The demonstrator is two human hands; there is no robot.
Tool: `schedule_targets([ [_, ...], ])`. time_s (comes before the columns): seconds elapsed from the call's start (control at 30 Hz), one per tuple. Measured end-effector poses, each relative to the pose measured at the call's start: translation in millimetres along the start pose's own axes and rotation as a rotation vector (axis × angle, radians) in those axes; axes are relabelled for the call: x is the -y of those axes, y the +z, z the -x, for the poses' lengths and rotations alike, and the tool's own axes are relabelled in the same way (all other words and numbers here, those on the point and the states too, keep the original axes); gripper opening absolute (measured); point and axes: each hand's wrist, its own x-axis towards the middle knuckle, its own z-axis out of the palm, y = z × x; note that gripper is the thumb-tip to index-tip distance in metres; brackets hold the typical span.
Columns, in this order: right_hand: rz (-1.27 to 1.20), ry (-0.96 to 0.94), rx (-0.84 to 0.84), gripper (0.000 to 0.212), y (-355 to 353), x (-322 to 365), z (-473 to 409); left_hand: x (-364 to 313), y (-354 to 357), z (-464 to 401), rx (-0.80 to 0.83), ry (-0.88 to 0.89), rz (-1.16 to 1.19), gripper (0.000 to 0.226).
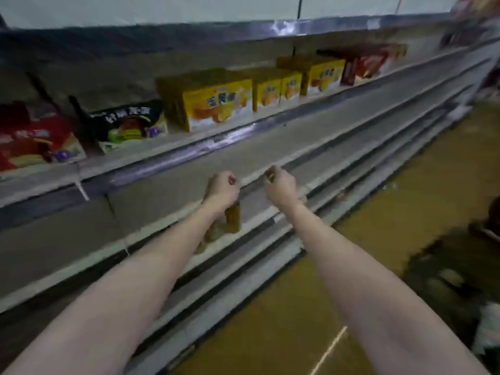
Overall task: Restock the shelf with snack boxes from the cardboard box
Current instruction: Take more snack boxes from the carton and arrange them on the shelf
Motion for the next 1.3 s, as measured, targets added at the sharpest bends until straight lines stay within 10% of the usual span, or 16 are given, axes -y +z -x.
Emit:
schedule_targets([
  [0.73, 0.119, 0.843, -0.286, 0.018, -212, -442, 184, -165, 469, 145, 0.784, 0.383, -0.281, 0.025],
  [1.3, 0.090, 1.017, -0.446, 0.013, -352, -583, 19, -331, 707, 8, 1.026, 0.631, -0.145, 0.017],
])
